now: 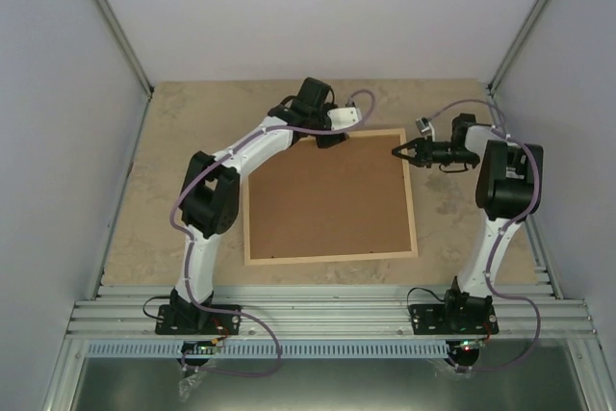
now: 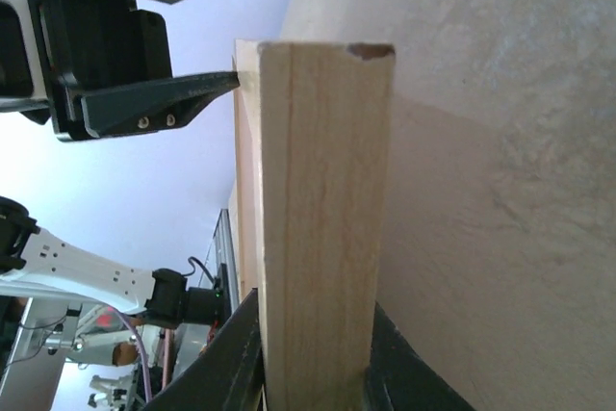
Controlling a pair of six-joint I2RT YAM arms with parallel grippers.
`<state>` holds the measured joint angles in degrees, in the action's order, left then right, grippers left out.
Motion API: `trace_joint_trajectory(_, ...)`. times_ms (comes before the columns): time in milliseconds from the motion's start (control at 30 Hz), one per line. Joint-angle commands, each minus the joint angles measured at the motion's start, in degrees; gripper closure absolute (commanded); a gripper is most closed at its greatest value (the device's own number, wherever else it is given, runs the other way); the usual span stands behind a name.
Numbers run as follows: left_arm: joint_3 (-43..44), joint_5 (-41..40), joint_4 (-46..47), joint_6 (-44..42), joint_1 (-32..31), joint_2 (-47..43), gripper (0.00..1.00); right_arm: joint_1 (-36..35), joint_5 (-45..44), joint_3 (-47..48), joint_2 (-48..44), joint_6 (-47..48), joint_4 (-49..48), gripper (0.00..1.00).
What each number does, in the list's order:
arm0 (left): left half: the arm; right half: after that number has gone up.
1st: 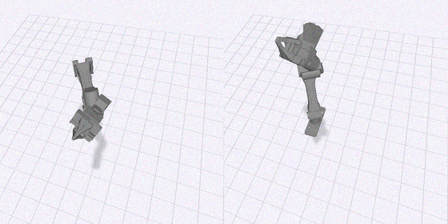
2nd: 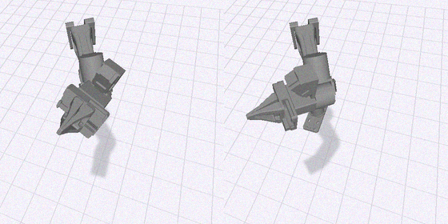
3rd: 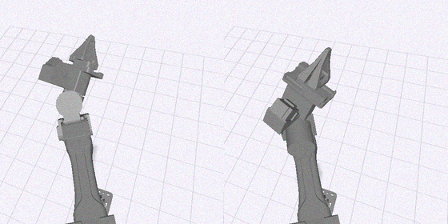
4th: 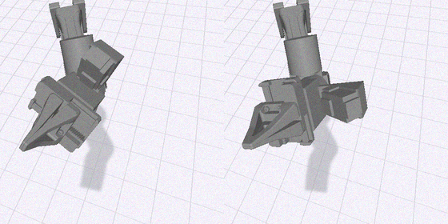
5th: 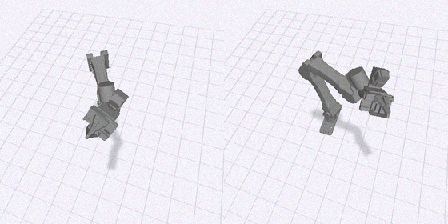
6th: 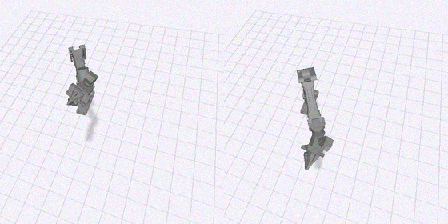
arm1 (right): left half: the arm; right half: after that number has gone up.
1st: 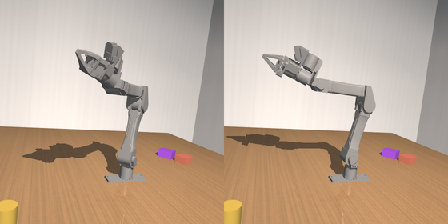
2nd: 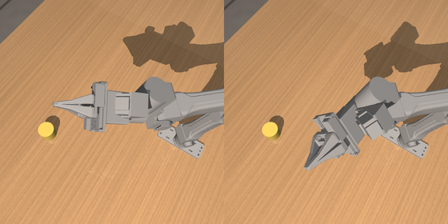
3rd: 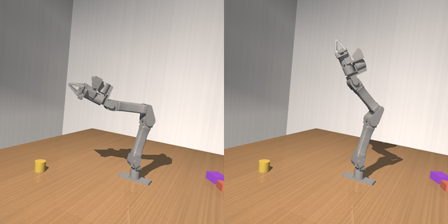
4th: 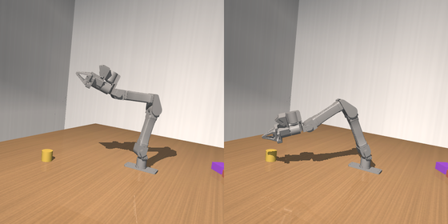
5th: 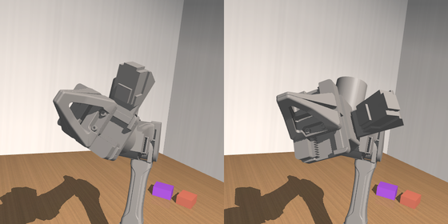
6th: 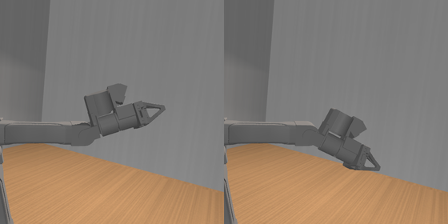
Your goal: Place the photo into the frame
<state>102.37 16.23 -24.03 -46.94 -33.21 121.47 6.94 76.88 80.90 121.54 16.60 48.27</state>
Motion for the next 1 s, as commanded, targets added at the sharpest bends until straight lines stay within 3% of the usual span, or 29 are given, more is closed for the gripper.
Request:
trace_joint_trajectory(0,7.2,-3.9,2.6,10.1,2.3,-3.2,0.37,0.0,4.1,0.2,-7.3,-5.8,-9.2,0.99)
trace_joint_trajectory(133,13.2,-4.2,-3.8,16.8,4.1,-4.6,0.22,0.5,2.9,0.3,-11.9,-9.7,-15.5,0.99)
trace_joint_trajectory(333,16.3,-9.3,-8.2,23.9,6.3,-9.1,0.10,1.2,-0.7,1.2,-18.1,-12.4,-22.9,1.00)
trace_joint_trajectory(600,14.5,-15.9,-9.5,35.4,12.1,-14.3,0.06,1.7,-9.7,1.1,-28.6,-13.5,-29.2,1.00)
trace_joint_trajectory(733,12.3,-20.9,-8.5,34.8,13.1,-17.3,0.06,1.5,-18.1,-0.6,-36.5,-13.6,-34.1,0.99)
trace_joint_trajectory(967,10.7,-25.8,-7.8,36.5,15.1,-22.8,0.01,-2.4,-31.0,-5.2,-48.0,-3.4,-36.1,1.00)
